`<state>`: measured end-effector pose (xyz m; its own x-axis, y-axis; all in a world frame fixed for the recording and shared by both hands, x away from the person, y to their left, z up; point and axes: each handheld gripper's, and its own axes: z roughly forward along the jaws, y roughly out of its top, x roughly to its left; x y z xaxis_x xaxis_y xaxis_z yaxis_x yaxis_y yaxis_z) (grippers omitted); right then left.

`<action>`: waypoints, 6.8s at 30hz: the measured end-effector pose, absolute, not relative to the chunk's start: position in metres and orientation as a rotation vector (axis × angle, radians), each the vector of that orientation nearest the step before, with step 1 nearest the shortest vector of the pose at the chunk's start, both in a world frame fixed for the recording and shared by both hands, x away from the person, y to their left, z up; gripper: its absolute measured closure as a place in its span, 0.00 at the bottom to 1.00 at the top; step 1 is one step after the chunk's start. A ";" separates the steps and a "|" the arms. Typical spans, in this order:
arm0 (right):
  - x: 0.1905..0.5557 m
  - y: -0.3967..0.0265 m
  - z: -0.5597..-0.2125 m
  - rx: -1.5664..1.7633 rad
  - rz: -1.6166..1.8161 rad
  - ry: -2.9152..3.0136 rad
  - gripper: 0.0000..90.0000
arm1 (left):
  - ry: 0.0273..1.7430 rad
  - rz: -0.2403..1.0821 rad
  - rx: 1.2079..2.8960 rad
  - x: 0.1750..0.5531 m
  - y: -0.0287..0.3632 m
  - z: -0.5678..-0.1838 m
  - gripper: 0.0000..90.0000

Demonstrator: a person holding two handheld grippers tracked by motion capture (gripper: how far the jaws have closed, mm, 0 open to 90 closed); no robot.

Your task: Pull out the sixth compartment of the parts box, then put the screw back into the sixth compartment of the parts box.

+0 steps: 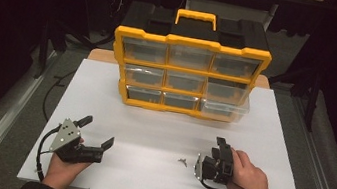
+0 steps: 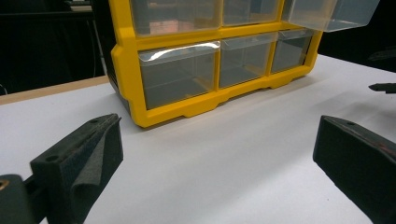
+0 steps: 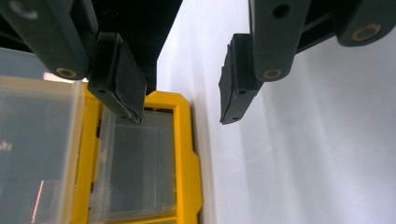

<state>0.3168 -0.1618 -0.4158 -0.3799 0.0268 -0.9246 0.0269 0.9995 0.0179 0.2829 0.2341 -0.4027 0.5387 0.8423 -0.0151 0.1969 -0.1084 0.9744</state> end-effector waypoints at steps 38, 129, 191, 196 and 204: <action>0.323 -0.185 -0.418 0.445 0.365 2.072 0.52 | 0.891 0.693 1.634 0.284 0.232 -0.403 0.02; 0.335 -0.236 -0.413 1.200 1.035 2.077 0.07 | 0.934 0.592 1.663 0.289 0.232 -0.410 0.00; 0.358 -0.197 -0.382 1.189 0.350 2.673 0.39 | 0.922 0.565 1.695 0.287 0.229 -0.410 0.00; 0.356 -0.194 -0.384 1.146 0.308 2.711 0.45 | 0.913 0.561 1.697 0.286 0.227 -0.410 0.00; 0.355 -0.190 -0.378 1.113 0.267 2.740 0.51 | 0.905 0.561 1.704 0.286 0.226 -0.410 0.00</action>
<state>0.3550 -0.1901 -0.3782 -0.7066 0.7018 -0.0912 0.6710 0.7053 0.2286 0.2862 0.2263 -0.4097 0.6002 0.7967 -0.0706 0.2910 -0.1353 0.9471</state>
